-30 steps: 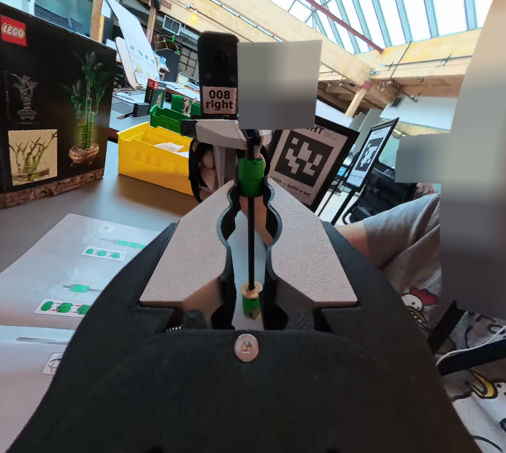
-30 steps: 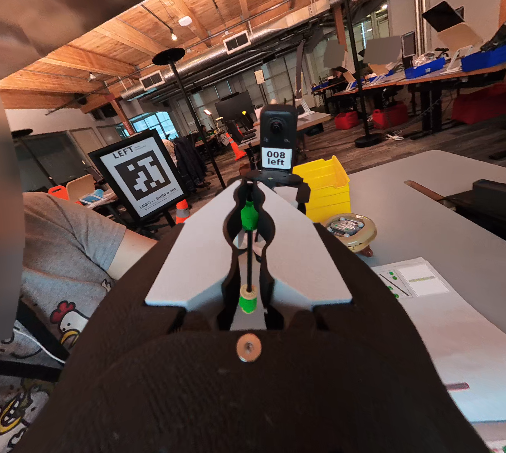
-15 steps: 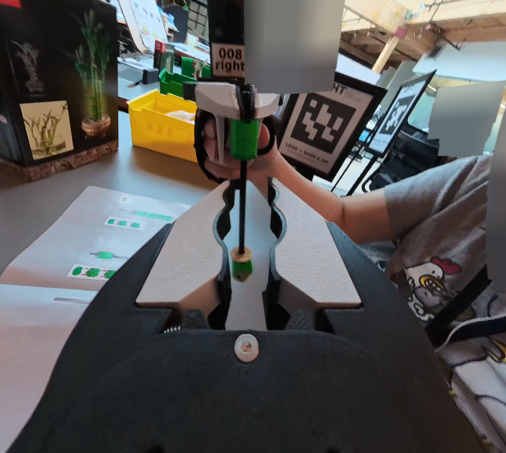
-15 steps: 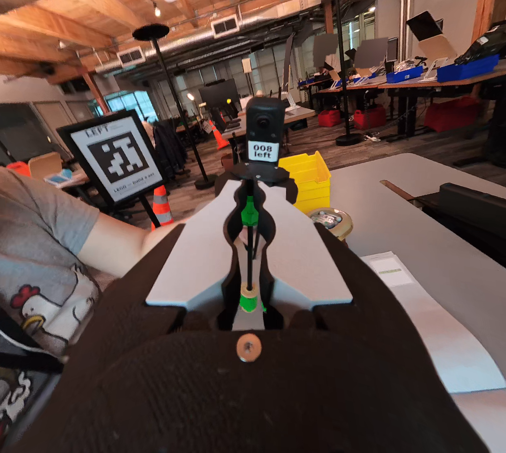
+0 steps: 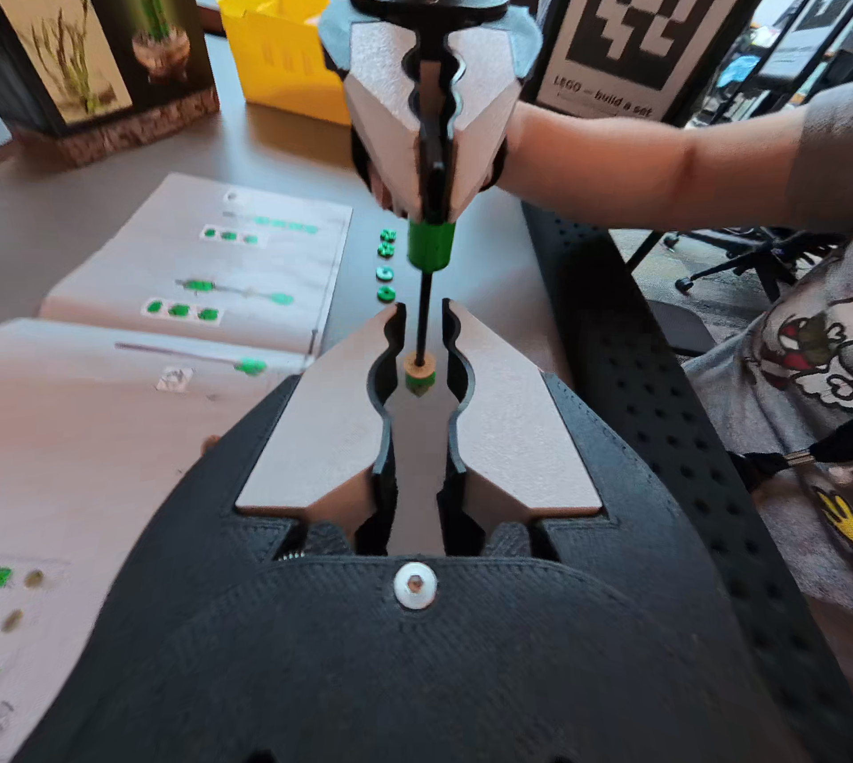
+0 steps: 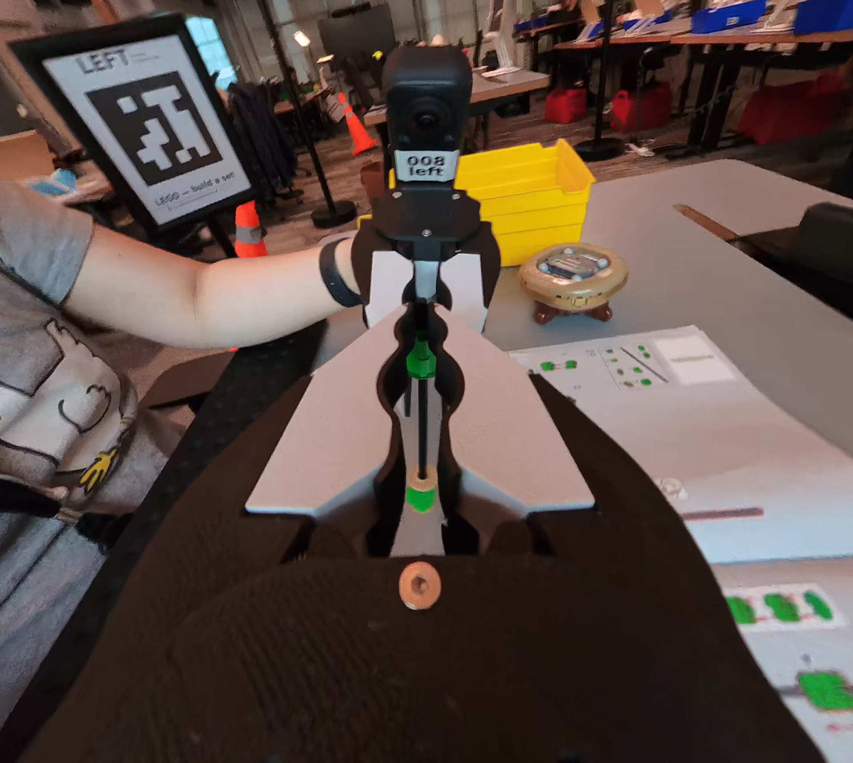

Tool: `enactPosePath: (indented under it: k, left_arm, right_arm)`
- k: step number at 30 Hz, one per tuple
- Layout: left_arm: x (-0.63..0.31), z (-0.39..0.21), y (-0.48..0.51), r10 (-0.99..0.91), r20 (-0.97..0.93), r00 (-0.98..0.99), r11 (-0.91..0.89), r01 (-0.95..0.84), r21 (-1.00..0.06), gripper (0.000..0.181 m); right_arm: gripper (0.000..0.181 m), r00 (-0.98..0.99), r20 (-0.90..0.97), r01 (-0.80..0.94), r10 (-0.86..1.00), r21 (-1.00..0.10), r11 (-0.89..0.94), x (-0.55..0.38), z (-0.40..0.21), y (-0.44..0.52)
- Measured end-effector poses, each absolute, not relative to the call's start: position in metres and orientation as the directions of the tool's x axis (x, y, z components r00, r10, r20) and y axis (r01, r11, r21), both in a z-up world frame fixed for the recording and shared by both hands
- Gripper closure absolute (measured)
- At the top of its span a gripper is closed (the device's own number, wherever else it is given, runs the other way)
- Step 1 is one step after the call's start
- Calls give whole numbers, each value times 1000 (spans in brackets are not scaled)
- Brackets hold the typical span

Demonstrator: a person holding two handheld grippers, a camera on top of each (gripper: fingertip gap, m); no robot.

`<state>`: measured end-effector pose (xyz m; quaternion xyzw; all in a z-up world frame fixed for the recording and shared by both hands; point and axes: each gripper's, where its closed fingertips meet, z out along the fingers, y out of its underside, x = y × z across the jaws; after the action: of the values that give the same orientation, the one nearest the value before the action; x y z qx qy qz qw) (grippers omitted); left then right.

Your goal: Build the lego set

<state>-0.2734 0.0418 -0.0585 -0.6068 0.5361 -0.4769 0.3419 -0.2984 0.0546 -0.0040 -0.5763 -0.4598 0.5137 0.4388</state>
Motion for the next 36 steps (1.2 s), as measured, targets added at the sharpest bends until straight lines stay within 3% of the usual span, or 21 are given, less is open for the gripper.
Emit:
enactPosePath:
  k: [6,9,15,23,36]
  left_arm:
    - [-268,-106,28,-995,103,3,-90,-522,-848,162]
    - [-258,-113,23,-993,113,-12,-92,-503,-860,179]
    - [-252,-120,20,-991,122,-53,-83,-472,-878,180]
    - [-252,-125,12,-992,94,-82,-46,-463,-885,179]
    - [-249,-142,11,-994,55,-98,3,-518,-855,180]
  right_arm:
    - [178,150,-130,-13,980,-991,-130,-296,-19,45]
    - [178,135,-23,31,991,-999,-27,-297,-28,36]
    - [178,112,-123,-19,986,-992,-122,-290,-34,37]
    - [169,87,-7,26,996,-1000,-10,-287,-35,22]
    - [170,80,-2,-6,997,-1000,-2,-281,-29,21]
